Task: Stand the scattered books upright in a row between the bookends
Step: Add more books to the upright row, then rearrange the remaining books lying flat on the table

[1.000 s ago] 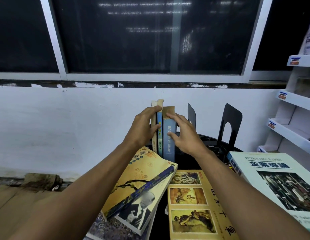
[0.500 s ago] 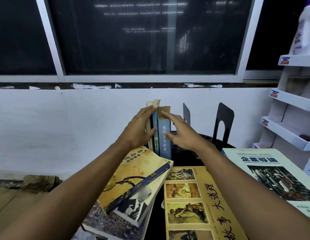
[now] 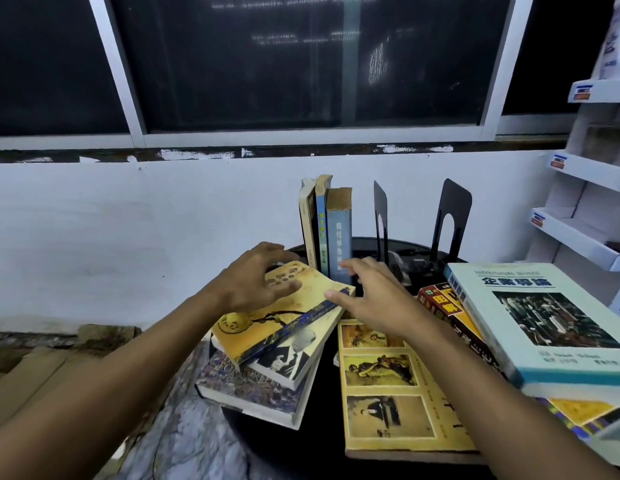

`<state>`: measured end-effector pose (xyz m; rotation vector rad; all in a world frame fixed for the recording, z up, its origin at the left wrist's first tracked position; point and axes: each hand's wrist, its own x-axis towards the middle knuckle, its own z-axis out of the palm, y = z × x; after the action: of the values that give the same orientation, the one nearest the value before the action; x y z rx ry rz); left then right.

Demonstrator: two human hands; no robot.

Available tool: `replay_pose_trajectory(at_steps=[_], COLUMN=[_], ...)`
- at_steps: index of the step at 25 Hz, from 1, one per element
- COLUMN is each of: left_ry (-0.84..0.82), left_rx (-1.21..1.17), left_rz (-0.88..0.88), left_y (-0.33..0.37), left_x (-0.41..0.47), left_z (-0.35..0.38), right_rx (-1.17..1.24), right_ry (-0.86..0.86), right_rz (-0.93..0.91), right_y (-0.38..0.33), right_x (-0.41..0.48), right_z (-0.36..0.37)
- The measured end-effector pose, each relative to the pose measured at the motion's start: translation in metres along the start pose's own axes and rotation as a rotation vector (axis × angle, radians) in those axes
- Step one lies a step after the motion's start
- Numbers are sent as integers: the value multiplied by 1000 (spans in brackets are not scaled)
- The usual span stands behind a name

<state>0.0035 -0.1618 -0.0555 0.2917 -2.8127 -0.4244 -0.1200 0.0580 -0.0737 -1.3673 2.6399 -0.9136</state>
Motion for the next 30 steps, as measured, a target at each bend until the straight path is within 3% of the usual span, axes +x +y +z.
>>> replay_pose_trajectory(at_steps=[9, 22, 30], left_ry=[-244, -201, -123], left_rx=[54, 51, -31], left_rz=[-208, -336, -301], left_y=[-15, 9, 10], left_x=[-25, -60, -62], left_z=[0, 2, 3], right_rx=[-67, 105, 391], right_ry=[-79, -164, -25], right_rz=[85, 108, 230], right_y=[-11, -12, -21], right_x=[-9, 0, 17], right_z=[23, 16, 13])
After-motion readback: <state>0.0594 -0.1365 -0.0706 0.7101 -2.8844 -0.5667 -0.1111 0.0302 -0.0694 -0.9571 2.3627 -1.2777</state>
